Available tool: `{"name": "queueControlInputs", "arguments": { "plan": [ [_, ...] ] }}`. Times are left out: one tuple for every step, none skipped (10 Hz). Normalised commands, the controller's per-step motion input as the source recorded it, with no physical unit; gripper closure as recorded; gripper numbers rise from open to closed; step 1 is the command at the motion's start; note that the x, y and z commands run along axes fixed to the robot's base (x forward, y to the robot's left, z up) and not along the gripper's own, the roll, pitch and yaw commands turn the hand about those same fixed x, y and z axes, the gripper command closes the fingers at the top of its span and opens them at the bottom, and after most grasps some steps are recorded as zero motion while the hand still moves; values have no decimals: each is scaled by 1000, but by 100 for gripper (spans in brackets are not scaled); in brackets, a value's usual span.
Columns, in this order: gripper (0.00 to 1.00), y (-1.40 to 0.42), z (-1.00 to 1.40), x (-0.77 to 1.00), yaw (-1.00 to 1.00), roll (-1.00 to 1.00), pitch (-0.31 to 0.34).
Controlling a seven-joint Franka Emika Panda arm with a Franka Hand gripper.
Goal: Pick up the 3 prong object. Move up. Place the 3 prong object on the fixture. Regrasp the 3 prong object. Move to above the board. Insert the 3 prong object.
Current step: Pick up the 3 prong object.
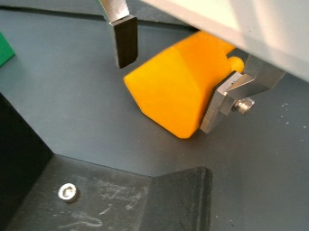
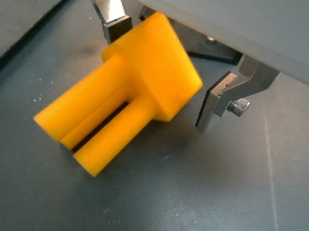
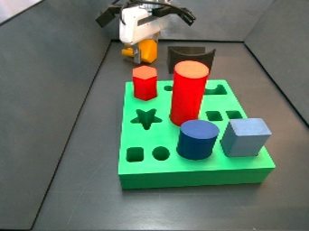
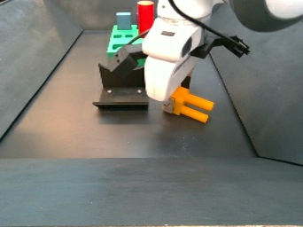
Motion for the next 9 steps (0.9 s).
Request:
{"name": "queueControlInputs", "arguments": {
  "plan": [
    [0,14,-251,11,80,10,0],
    [0,0,-117,-63,0,-7,-50],
    [0,0,-20,0,0,-19,0],
    [0,0,0,0,0,0,0],
    [100,0,0,0,0,0,0],
    [100,0,0,0,0,0,0],
    [100,0,0,0,0,0,0],
    [100,0,0,0,0,0,0],
    [100,0,0,0,0,0,0]
  ]
}}
